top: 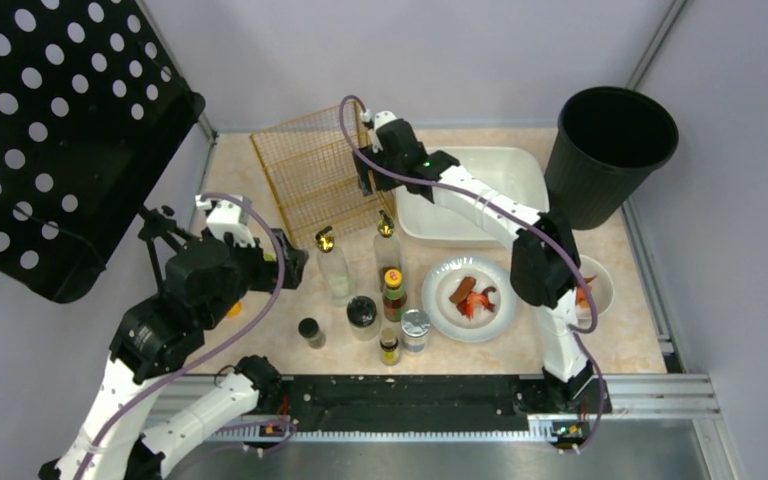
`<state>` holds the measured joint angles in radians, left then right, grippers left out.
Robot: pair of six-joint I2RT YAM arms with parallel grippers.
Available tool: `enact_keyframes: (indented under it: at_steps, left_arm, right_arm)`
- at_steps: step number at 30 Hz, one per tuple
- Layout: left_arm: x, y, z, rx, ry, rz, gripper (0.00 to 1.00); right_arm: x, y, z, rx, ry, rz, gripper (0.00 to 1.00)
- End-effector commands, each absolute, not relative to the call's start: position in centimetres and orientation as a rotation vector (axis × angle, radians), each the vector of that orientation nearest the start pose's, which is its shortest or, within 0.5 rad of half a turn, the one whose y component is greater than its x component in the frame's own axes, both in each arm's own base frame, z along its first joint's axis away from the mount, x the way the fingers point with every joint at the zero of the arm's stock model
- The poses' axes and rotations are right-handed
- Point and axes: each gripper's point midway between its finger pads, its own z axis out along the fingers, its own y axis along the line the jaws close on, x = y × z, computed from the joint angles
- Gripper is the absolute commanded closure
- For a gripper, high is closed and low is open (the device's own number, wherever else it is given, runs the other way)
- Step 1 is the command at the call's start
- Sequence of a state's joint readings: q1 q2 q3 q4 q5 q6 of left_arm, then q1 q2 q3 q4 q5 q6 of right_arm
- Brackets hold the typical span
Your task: Clear the kitchen counter
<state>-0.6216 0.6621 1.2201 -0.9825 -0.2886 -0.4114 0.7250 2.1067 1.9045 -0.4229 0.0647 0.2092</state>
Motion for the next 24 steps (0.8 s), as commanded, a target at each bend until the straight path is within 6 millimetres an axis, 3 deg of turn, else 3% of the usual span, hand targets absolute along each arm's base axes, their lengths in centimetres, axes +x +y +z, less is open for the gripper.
enact_keyframes:
  at_steps: [1, 5, 9, 14, 20, 24]
  left_arm:
    - [18.2, -10.8, 32.6, 0.120, 1.919, -0.490, 0.02]
    - [18.5, -12.0, 30.2, 0.165, 1.941, -0.521, 0.01]
    - [19.2, -14.2, 28.4, 0.213, 1.924, -0.605, 0.01]
    - [19.9, -15.3, 27.6, 0.240, 1.834, -0.652, 0.01]
    - [21.0, -15.7, 26.8, 0.214, 1.724, -0.670, 0.01]
    - [22.3, -14.7, 26.7, 0.117, 1.680, -0.628, 0.02]
  right_arm:
    - [43.9, 36.7, 27.9, -0.435, 1.994, 0.449, 0.26]
    - [43.1, 32.8, 30.7, -0.358, 1.982, 0.369, 0.26]
    - [40.9, 29.1, 33.2, -0.320, 1.948, 0.317, 0.25]
    - [37.2, 25.8, 34.1, -0.289, 1.936, 0.325, 0.25]
    - [33.6, 23.7, 34.8, -0.265, 1.904, 0.394, 0.25]
    - [32.4, 23.8, 35.4, -0.266, 1.885, 0.462, 0.25]
